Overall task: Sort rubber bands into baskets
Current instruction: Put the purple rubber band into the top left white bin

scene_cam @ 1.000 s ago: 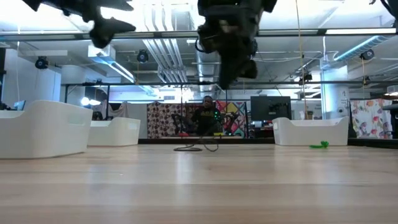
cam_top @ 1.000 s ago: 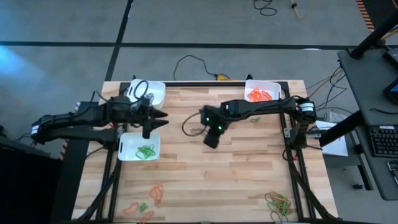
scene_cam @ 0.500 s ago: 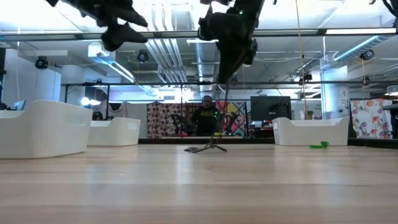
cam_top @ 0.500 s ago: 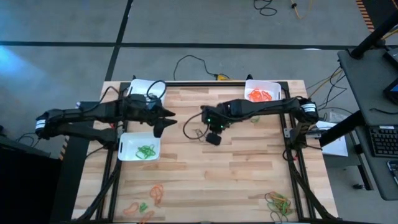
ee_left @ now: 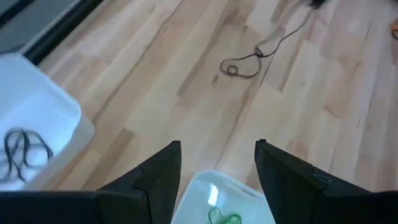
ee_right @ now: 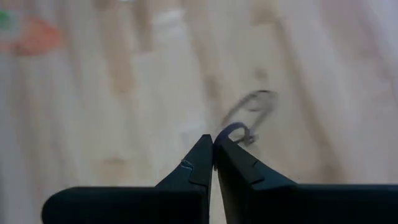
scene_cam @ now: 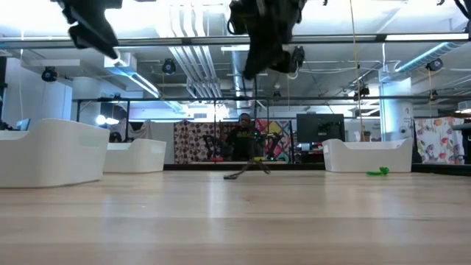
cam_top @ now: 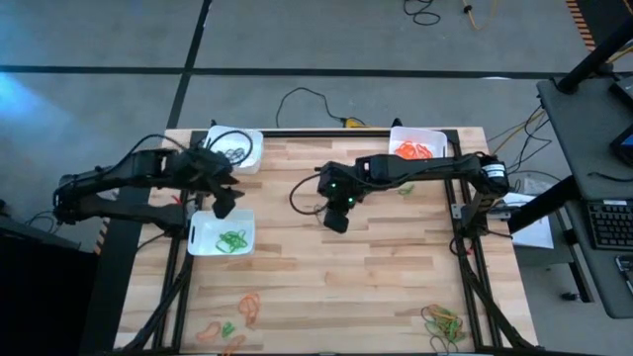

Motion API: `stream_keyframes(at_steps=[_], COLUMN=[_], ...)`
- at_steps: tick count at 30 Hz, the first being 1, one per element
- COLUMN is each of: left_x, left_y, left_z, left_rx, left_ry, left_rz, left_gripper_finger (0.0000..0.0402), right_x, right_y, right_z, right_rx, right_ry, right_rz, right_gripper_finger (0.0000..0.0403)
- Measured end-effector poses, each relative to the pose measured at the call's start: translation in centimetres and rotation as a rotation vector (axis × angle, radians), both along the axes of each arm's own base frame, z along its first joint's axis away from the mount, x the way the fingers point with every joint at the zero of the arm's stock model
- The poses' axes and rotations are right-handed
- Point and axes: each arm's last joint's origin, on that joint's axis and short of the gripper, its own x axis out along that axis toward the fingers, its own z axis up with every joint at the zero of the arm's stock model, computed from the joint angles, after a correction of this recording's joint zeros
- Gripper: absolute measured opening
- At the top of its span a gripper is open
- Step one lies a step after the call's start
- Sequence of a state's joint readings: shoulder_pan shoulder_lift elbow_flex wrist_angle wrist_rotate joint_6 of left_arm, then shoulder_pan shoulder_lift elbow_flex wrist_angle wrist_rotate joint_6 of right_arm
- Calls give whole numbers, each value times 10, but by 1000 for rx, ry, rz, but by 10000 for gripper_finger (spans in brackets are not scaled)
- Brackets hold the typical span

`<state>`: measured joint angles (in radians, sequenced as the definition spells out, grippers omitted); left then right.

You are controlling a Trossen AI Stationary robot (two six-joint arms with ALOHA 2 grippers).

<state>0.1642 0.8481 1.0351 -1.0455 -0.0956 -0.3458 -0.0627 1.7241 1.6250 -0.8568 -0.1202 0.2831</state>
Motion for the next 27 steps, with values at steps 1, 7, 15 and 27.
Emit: stream_keyframes(at_steps=[1, 7, 15, 27], left_x=[-4, -18, -12, -4], left_y=[-1, -3, -4, -1], left_z=[-3, -24, -18, -21], left_rx=[-6, -82, -104, 4], left_ry=[-9, -124, -231, -204], left_rz=[9, 89, 57, 37], left_gripper_finger=[189, 189, 189, 189], right_x=[1, 4, 1, 8], right_y=[0, 17, 20, -35], right_z=[5, 48, 53, 15], right_rx=[56, 329, 295, -193], right_ry=[-12, -139, -160, -147], right_rz=[-10, 122, 277, -125], right_gripper_finger=[12, 12, 12, 12])
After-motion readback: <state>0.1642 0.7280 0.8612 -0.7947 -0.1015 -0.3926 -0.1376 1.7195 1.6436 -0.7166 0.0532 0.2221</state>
